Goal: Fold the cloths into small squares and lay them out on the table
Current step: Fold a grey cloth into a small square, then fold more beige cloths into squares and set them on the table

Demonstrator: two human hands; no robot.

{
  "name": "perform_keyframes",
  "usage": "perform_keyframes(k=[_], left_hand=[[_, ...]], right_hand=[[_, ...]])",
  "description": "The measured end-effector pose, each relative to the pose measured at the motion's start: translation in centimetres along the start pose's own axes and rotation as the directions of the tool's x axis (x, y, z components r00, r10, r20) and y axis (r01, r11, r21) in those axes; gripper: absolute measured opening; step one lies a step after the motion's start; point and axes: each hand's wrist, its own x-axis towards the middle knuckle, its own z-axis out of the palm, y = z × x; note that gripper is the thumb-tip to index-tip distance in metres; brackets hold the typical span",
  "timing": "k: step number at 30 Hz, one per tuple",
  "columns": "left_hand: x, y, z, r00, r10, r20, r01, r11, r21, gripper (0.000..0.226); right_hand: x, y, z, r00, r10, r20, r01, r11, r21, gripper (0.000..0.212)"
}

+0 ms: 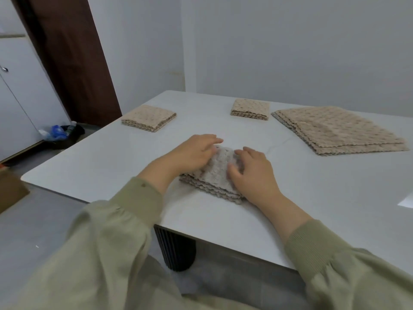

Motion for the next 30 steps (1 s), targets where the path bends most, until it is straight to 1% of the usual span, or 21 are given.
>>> perform_keyframes(k=[2,3,4,7,11,14,17,20,23,26,28,30], left_hand=[[0.8,0.0,2.3,0.993,-0.067,0.100,0.049,0.985,0.168,0.049],[0.9,-0.2,3.3,0.989,-0.098,0.108,0.071,0.971,0.229,0.051],[0.8,-0.4,4.0,0.988,-0.117,0.097,0.089,0.963,0.254,0.051],[0.3,-0.2,4.7,0.992,-0.107,0.062,0.089,0.966,0.243,0.051],[0.2,-0.2,4.3,0.988,-0.115,0.104,0.084,0.961,0.263,0.052],[0.5,-0.1,4.0,0.982,-0.145,0.118,0.108,0.956,0.273,0.052],[1.1,1.4,2.9,0.986,-0.159,0.057,0.137,0.948,0.286,0.048],[2.5,4.5,2.4,0.991,-0.124,-0.042,0.131,0.939,0.318,0.045],[5.3,7.9,3.3,0.986,-0.164,-0.028,0.164,0.925,0.343,0.047],[8.4,11.6,6.3,0.978,-0.208,0.004,0.194,0.920,0.340,0.050],[10.2,13.7,9.2,0.973,-0.231,-0.005,0.221,0.926,0.307,0.053],[12.0,15.4,12.3,0.966,-0.256,-0.018,0.253,0.938,0.236,0.056]], right_hand=[[0.2,0.5,0.8,0.992,0.055,0.116,-0.044,0.994,-0.096,0.056],[0.2,0.8,0.9,0.986,0.071,0.149,-0.054,0.992,-0.117,0.058],[0.1,0.9,0.9,0.983,0.078,0.165,-0.057,0.990,-0.127,0.058],[0.3,1.3,0.9,0.979,0.080,0.187,-0.053,0.988,-0.144,0.059],[0.2,1.5,0.8,0.976,0.057,0.208,-0.023,0.986,-0.166,0.059],[0.4,2.0,0.2,0.972,0.037,0.233,-0.016,0.996,-0.091,0.059],[0.9,3.3,-0.8,0.988,0.053,0.145,-0.060,0.997,0.046,0.054],[1.6,5.8,-2.3,0.989,0.145,0.036,-0.147,0.985,0.085,0.047],[2.2,9.2,-4.1,0.967,0.249,-0.053,-0.244,0.966,0.091,0.042],[2.5,12.7,-5.5,0.940,0.327,-0.096,-0.319,0.944,0.089,0.040],[3.0,14.6,-5.9,0.937,0.328,-0.117,-0.321,0.944,0.075,0.040],[3.8,16.4,-6.1,0.945,0.280,-0.166,-0.281,0.960,0.021,0.040]])
